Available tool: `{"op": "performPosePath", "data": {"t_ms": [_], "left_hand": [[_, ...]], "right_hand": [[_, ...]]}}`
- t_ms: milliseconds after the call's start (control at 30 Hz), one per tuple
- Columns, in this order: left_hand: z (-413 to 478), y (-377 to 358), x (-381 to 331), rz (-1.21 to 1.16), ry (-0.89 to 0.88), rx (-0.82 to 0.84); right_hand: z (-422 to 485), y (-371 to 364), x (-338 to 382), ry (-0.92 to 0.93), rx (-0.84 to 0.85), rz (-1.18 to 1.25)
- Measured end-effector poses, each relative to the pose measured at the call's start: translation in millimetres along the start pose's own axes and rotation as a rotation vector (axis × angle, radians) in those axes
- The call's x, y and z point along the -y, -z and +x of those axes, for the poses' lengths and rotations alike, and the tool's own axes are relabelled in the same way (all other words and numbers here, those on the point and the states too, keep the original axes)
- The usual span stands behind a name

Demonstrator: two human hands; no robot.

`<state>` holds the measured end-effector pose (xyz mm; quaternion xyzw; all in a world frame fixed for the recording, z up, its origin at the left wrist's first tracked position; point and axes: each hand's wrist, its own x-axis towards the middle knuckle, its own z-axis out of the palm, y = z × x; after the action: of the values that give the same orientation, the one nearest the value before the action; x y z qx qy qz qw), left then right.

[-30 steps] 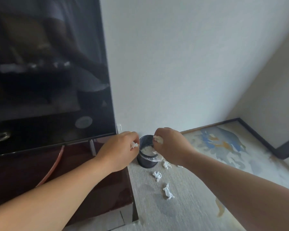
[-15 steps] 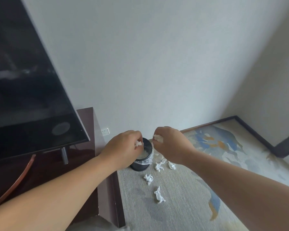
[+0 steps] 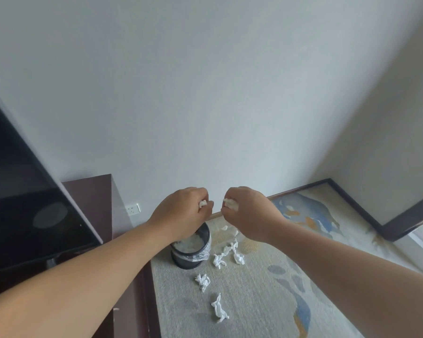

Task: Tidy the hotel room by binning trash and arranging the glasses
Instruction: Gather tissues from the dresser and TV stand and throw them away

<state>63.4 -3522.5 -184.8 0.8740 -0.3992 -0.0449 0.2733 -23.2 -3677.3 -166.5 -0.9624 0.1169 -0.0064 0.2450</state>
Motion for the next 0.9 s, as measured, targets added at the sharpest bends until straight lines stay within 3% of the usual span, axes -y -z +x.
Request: {"op": "performPosePath", "data": {"t_ms": [433,900], "left_hand": [[71,-7,49,-0.018,0.131,-0.017],[187,-82,68,-0.008,0.480,-0.030]], "right_hand": [[104,-8,-21,0.066,0.073,0.061],[246,-19,-126,0.231,0.379,0.123]]}}
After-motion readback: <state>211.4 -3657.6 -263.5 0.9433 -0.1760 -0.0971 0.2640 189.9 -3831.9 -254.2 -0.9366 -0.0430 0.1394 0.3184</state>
